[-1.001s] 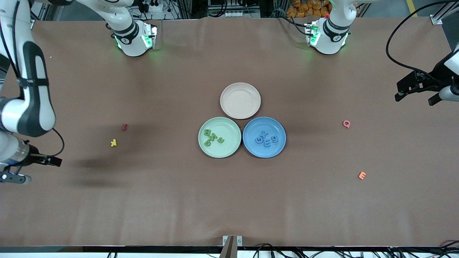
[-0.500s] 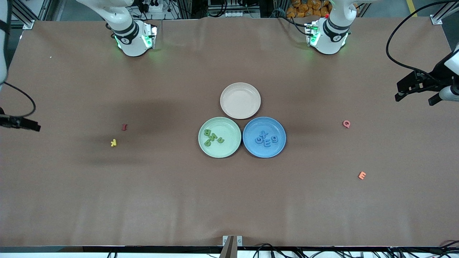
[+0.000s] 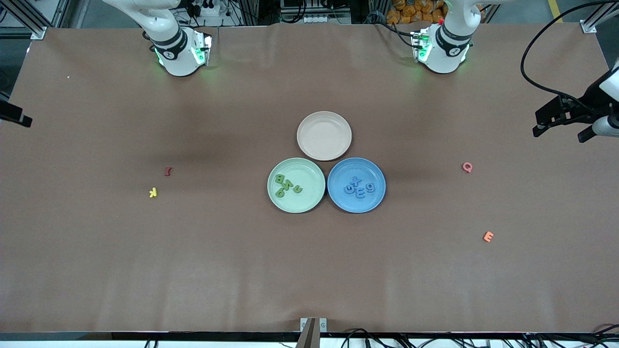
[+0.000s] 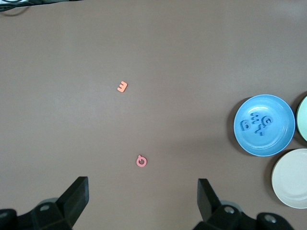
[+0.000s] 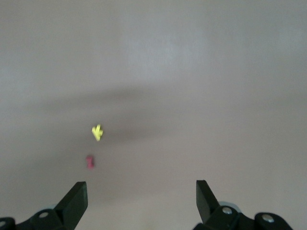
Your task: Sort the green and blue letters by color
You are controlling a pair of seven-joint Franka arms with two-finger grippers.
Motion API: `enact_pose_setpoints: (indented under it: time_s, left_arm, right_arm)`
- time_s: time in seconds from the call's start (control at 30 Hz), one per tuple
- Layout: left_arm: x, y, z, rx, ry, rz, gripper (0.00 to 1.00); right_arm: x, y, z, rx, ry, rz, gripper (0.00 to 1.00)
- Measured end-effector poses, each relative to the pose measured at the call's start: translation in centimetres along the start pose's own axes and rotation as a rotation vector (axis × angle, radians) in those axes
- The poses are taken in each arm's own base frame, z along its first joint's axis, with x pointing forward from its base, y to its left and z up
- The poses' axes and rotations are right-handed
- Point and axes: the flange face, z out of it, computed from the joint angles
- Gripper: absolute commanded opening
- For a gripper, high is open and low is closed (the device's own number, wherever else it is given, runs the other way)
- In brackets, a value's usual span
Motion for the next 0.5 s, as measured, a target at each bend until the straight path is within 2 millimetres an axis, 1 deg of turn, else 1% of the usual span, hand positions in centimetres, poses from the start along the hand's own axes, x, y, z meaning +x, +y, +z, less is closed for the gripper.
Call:
enact_pose_setpoints:
  time_s: [0.07, 0.13, 0.27, 0.37, 0.5]
  left_arm:
    - [0.0, 0.0, 0.0, 0.000, 0.000, 0.000, 1.00]
    - [0.0, 0.0, 0.0, 0.000, 0.000, 0.000, 1.00]
    - [0.0, 0.0, 0.0, 0.000, 0.000, -0.001, 1.00]
    - [0.0, -0.1, 0.0, 0.000, 0.000, -0.002, 1.00]
    - [0.0, -0.2, 0.0, 0.000, 0.000, -0.003, 1.00]
  right_arm:
    - [-0.7, -0.8, -1.1, 0.003, 0.020, -0.016, 1.00]
    - [-1.0, -1.7, -1.6, 0.003, 0.033, -0.031, 1.00]
    - [-1.0, -3.2, -2.6, 0.005, 0.079, -0.059, 1.00]
    - [-0.7, -3.7, -3.2, 0.008, 0.128, -0.068, 1.00]
    - [-0.2, -3.7, -3.9, 0.010, 0.186, -0.065, 1.00]
